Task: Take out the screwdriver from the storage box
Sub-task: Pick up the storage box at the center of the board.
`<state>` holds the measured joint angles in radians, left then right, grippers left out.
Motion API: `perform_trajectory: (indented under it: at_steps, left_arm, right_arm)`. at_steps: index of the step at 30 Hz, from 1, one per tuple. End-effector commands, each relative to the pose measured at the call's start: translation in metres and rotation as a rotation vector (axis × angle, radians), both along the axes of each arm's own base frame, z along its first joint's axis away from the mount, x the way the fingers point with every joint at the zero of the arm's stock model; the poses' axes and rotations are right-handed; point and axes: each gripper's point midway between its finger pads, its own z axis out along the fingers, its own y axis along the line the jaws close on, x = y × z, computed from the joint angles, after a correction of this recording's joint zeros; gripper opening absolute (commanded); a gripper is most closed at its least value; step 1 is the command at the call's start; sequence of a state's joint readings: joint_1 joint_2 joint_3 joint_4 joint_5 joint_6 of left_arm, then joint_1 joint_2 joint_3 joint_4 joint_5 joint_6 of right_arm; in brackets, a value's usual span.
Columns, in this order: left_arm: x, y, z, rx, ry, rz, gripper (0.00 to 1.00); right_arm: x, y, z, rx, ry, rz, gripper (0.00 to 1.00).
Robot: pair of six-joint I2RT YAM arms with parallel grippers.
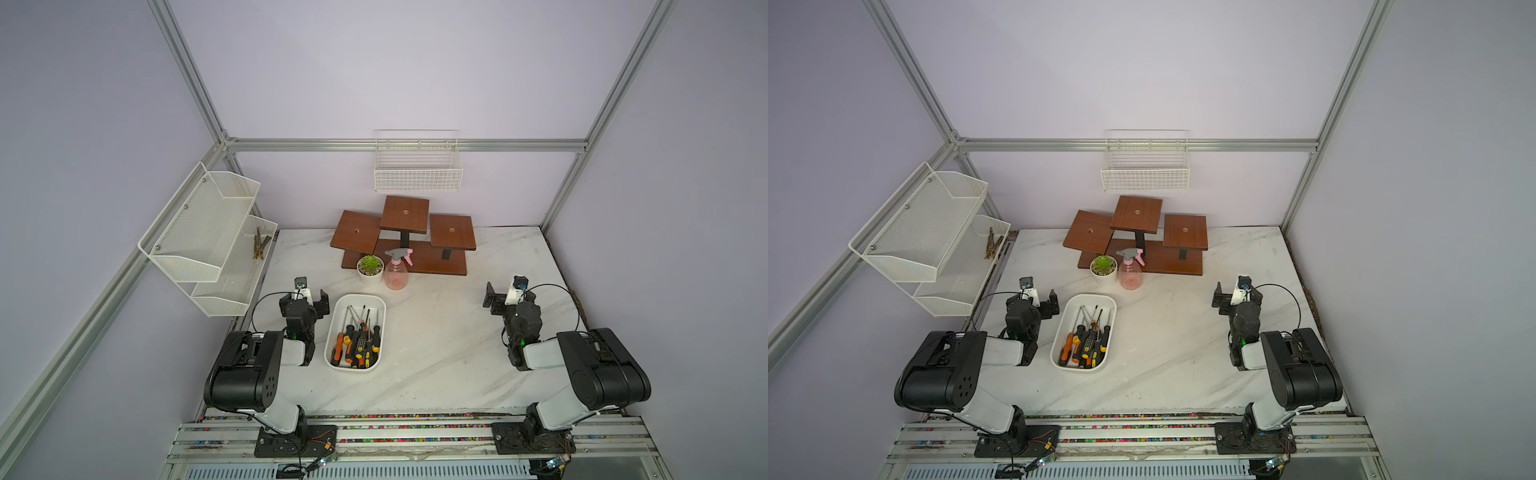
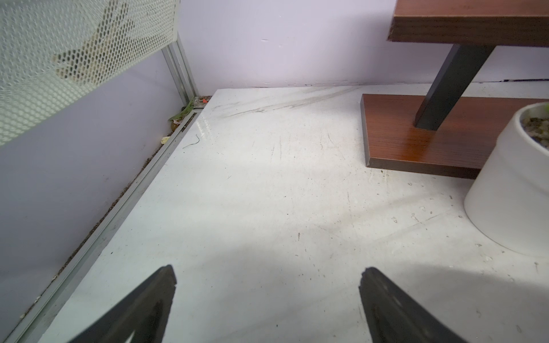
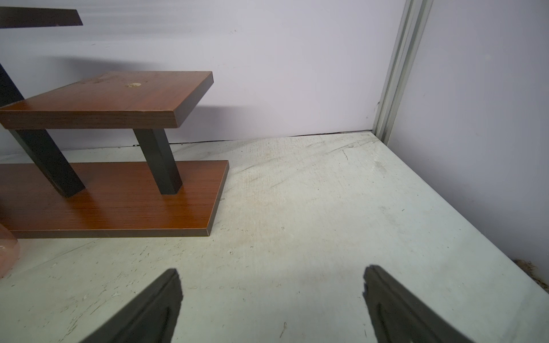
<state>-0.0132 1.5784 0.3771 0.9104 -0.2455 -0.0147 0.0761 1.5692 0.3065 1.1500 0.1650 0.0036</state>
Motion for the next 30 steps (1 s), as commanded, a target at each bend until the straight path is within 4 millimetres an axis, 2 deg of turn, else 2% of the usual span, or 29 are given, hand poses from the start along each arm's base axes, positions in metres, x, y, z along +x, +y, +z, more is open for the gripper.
perform_trajectory:
  at_steps: [1,27,30]
  left_arm:
    - [0.003,0.002,0.011,-0.002,-0.042,-0.001,1.00]
    - [0.003,0.002,0.013,-0.001,-0.049,0.004,1.00]
    - [-0.006,0.021,0.026,-0.001,-0.065,0.131,1.00]
  right_arm:
    - [-0.001,0.000,-0.002,0.011,0.001,-0.005,1.00]
    - [-0.001,-0.001,-0.002,0.016,0.002,-0.002,1.00]
    - [-0.006,-0.021,0.009,0.055,-0.024,-0.117,1.00]
